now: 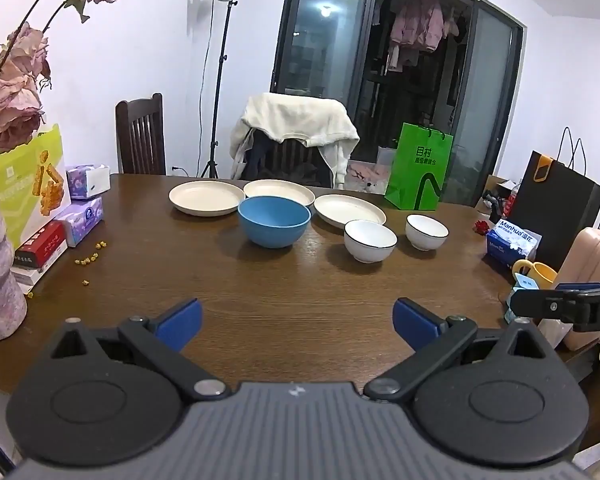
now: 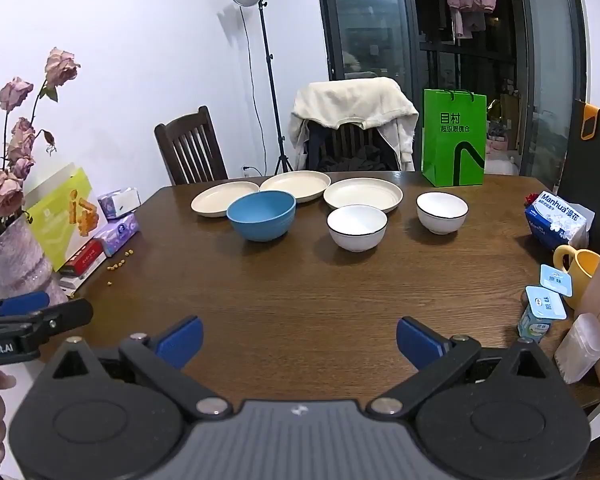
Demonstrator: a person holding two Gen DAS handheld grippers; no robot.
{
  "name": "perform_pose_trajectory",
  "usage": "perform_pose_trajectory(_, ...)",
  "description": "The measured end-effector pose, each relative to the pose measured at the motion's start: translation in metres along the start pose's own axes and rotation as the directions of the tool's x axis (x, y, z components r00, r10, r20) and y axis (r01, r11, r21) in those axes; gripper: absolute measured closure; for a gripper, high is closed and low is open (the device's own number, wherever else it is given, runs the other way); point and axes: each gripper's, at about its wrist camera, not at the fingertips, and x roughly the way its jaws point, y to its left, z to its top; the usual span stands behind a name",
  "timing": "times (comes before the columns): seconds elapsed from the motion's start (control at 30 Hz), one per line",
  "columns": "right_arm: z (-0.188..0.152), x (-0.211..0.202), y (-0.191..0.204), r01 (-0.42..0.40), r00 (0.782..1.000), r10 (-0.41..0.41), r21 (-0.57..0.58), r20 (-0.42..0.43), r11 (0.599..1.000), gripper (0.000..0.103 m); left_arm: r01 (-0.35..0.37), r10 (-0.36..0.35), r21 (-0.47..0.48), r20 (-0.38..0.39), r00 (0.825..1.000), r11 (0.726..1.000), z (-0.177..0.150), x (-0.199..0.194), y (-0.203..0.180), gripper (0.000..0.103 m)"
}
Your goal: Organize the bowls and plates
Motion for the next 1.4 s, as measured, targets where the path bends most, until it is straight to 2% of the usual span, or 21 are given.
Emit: perform_pose_trajectory(1.4,0.0027,0.0083,-0.002,0.031,1.0,-0.031,0.028,0.001,0.999,0.0,0.017,-0.017,0.01,0.002,1.0,1.0,0.0007,0.0077,0.0074,0.0)
